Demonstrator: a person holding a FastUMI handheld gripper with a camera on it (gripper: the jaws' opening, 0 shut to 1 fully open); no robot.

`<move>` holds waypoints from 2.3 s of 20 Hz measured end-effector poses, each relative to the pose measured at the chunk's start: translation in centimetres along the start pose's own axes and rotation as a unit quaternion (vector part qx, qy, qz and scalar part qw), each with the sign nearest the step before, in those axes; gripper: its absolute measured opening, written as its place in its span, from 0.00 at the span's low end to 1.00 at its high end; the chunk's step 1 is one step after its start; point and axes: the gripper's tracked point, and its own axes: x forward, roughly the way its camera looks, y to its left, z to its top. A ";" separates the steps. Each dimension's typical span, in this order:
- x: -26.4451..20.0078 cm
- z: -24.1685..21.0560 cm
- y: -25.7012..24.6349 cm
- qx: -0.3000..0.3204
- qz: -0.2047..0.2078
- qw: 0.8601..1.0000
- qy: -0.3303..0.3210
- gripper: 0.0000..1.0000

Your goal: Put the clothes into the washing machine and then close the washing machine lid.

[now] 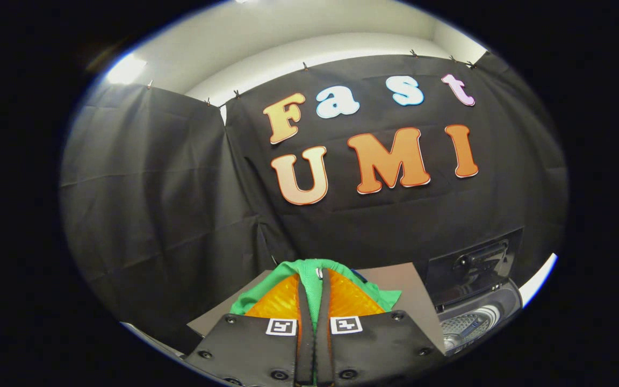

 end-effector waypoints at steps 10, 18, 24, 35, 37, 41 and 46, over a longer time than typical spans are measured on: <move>-2.6 5.9 -11.1 -0.022 0.001 0.999 -0.034 0.10; -4.1 7.2 -23.1 -0.011 -0.040 0.998 -0.038 0.10; -5.1 6.2 -31.7 0.002 -0.076 0.997 -0.016 0.10; -4.9 -1.8 -43.3 0.030 -0.116 0.991 0.064 0.10; -4.5 -3.5 -44.3 0.031 -0.118 0.989 0.078 0.10; -3.5 -7.9 -45.6 0.035 -0.118 0.985 0.120 0.09; -2.3 -13.0 -46.3 0.054 -0.119 0.977 0.168 0.10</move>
